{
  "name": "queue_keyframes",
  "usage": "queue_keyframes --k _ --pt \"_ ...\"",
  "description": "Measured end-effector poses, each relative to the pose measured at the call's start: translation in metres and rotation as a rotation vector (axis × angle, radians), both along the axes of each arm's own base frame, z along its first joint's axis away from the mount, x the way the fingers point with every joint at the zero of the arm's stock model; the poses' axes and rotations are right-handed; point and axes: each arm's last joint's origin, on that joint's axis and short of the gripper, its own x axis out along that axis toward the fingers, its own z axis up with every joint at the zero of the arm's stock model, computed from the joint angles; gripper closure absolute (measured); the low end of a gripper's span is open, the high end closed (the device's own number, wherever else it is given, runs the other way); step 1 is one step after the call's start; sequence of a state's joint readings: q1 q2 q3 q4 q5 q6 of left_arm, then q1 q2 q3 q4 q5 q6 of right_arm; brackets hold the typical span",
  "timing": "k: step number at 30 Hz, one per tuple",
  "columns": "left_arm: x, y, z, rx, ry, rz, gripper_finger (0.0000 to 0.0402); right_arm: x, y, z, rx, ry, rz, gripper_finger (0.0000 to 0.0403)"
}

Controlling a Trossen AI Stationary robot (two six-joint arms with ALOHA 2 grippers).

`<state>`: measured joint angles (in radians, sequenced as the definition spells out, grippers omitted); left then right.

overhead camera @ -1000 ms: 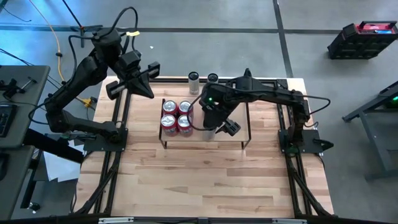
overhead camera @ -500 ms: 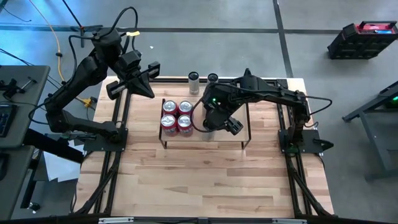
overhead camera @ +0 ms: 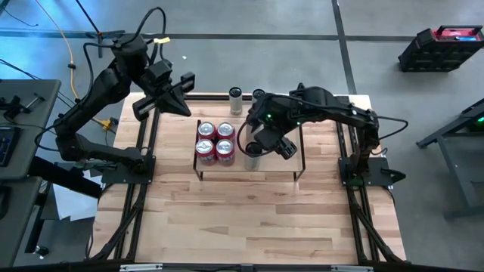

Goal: Place canned beverage on shelf
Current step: Put the white yellow soda can on the shelf aligned with the other white yellow soda can

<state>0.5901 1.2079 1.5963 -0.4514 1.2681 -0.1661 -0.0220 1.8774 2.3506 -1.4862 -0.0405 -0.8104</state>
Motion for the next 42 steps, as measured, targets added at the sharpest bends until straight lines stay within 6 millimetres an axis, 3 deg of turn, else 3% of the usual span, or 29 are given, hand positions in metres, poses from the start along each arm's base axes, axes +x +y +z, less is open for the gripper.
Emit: queue_keyframes --k 6,11,19,24,27,31,36,42 --pt "-0.001 0.001 0.0 0.014 -0.011 0.009 0.0401 -0.004 0.008 0.001 0.017 0.023 -0.142 0.0098" --pt "-0.001 0.001 0.0 0.042 -0.035 -0.009 0.0401 -0.017 0.031 0.004 0.13 0.066 -0.269 0.0098" --pt "-0.003 0.004 0.0 0.081 -0.069 -0.014 0.0401 -0.027 0.071 0.006 0.441 0.072 -0.752 0.0118" --pt "-0.008 0.011 0.0 0.068 -0.058 0.003 0.0401 -0.022 0.094 -0.02 0.633 0.158 -1.209 0.0144" --pt "-0.012 0.017 -0.002 0.053 -0.036 0.032 0.0401 -0.015 0.116 -0.042 0.705 0.169 -1.369 0.0164" --pt "-0.016 0.022 -0.008 0.059 -0.017 0.061 0.0401 0.002 0.137 -0.063 0.887 0.04 -1.515 0.0194" --pt "-0.018 0.022 -0.015 0.073 0.001 0.064 0.0401 0.005 0.137 -0.083 0.92 -0.14 -1.744 0.0237" --pt "-0.018 0.022 -0.017 0.068 0.011 0.063 0.0401 -0.001 0.122 -0.087 0.819 -0.332 -1.888 0.0287"
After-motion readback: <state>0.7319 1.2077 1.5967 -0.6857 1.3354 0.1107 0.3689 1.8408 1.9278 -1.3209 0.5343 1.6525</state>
